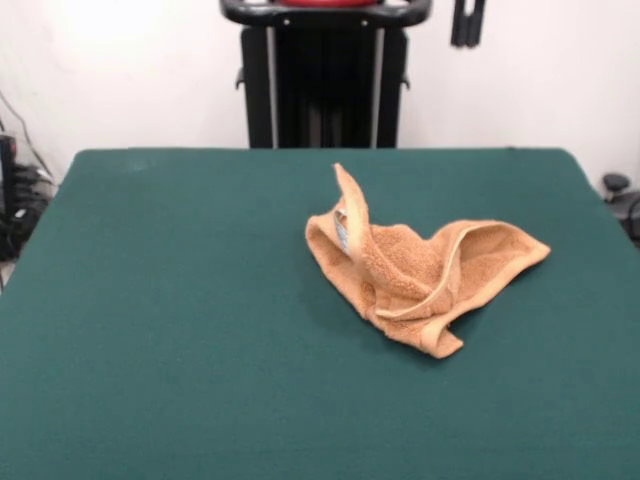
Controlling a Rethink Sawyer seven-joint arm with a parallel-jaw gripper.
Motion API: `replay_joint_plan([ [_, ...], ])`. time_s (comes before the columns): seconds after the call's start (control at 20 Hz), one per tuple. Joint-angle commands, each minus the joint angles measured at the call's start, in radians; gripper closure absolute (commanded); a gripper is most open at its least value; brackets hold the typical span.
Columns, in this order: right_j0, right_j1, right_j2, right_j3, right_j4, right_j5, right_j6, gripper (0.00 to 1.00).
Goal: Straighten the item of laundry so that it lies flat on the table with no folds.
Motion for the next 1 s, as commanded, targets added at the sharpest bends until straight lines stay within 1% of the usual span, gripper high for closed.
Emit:
replay_joint_plan([
  [0.05,0.02,0.246,-0.02,0.027,-0.055,-0.256,0.228,1.0],
  [0.2,0.025,0.272,-0.027,0.026,-0.044,-0.286,0.21,1.0],
  [0.25,0.019,0.253,-0.013,0.037,-0.033,-0.277,0.203,1.0],
  [0.35,0.022,0.277,-0.013,0.053,-0.03,-0.319,0.207,1.0],
  [0.5,0.095,0.314,-0.064,0.064,-0.011,-0.4,0.235,1.0],
  [0.55,0.101,0.313,-0.064,0.069,-0.005,-0.411,0.24,1.0],
  [0.6,0.133,0.302,-0.089,0.069,0.012,-0.383,0.242,1.0],
  [0.65,0.158,0.284,-0.113,0.064,0.008,-0.363,0.227,1.0],
  [0.7,0.177,0.261,-0.13,0.064,0.0,-0.344,0.211,1.0],
  [0.8,0.196,0.213,-0.143,0.1,0.0,-0.326,0.216,1.0],
  [0.9,0.215,0.185,-0.15,0.148,-0.01,-0.361,0.23,1.0],
  [1.0,0.236,0.186,-0.158,0.189,-0.014,-0.416,0.253,1.0],
])
